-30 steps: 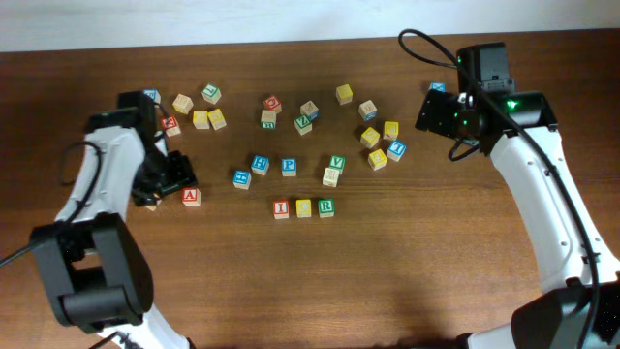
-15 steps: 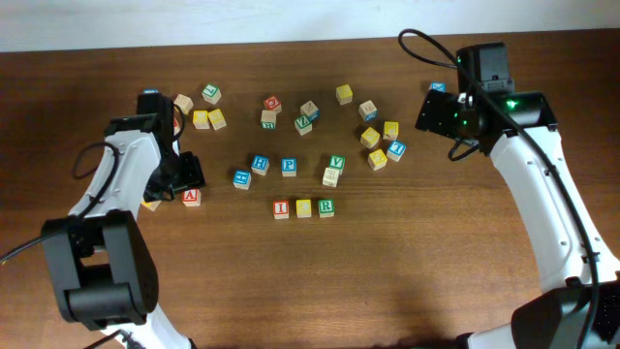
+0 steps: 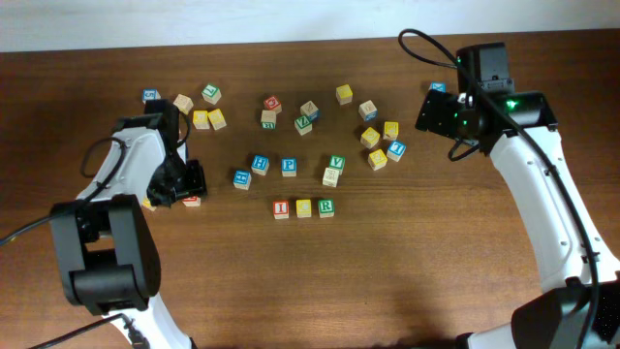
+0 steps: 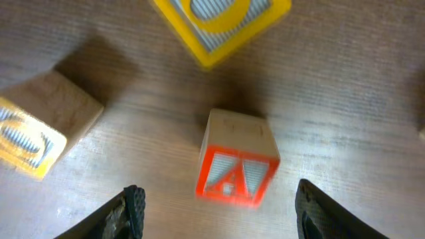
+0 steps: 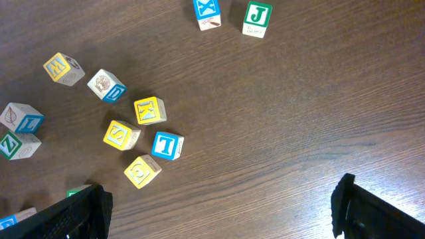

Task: Spell out ICRA
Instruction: 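Move the left gripper to the red A block and grasp it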

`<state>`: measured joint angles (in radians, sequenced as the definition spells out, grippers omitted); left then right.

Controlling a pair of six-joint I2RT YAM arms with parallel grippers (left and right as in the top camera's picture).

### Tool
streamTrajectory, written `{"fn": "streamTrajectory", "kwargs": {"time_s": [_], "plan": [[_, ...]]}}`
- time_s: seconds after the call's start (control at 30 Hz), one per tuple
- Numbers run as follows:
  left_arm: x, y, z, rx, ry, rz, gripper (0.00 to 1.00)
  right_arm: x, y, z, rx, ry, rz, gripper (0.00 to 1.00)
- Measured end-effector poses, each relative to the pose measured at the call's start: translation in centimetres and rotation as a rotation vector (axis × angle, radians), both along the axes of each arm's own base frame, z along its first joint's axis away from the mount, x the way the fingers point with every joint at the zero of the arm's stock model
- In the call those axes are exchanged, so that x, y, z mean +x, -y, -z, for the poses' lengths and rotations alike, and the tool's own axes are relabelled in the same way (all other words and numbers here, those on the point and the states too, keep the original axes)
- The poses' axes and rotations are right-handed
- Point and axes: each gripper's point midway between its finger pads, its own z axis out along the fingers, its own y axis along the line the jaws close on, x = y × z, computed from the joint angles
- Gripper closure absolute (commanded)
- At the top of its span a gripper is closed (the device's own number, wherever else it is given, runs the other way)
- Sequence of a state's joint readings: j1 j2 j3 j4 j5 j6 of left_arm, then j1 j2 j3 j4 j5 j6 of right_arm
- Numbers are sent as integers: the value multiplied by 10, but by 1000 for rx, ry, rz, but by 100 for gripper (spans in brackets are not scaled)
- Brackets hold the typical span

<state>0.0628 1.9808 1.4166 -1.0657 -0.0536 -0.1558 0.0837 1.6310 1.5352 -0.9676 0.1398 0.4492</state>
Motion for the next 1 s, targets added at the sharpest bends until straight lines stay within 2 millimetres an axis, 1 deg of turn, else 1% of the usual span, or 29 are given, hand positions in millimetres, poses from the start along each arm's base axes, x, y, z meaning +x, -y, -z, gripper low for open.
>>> {"fn": "streamTrajectory", "kwargs": {"time_s": [0.07,0.13,0.2,0.23,0.27,0.33,0.4,0.43,0.47,0.5,0.53,0.6,0.7,0.73,0.77,0.8,0.93,1.0], "plan": [[8,0,-9,0,19,2,38,0,0,0,0,-1,1,2],[6,1,-10,-8,11,3,38,0,0,0,0,0,1,1],[7,3,0,-19,29,2,37,0,0,0,0,0,0,2],[5,5,10,-27,33,2,38,0,0,0,0,1,1,2],[2,5,15,-30,32,2,40,0,0,0,0,2,1,2],[6,7,25,-35,65,3,44,0,0,0,0,0,0,2],[17,6,27,-33,112,7,50,0,0,0,0,-1,1,2],[18,6,27,-32,117,7,51,0,0,0,0,0,0,2],[19,6,27,-31,123,13,55,0,0,0,0,0,1,1],[21,5,27,-31,127,25,62,0,0,0,0,0,1,2],[21,5,27,-30,127,38,66,0,0,0,0,0,0,2],[19,5,27,-30,118,55,65,0,0,0,0,0,1,2],[15,6,27,-32,106,59,68,0,0,0,0,0,0,2],[14,6,27,-32,100,60,70,0,0,0,0,0,0,2],[12,6,27,-33,92,60,75,0,0,0,0,0,0,2],[9,6,27,-34,80,62,75,0,0,0,0,0,1,2],[8,6,27,-34,76,66,78,0,0,0,0,0,1,2],[1,7,25,-38,44,65,80,0,0,0,0,-1,0,2]]}}
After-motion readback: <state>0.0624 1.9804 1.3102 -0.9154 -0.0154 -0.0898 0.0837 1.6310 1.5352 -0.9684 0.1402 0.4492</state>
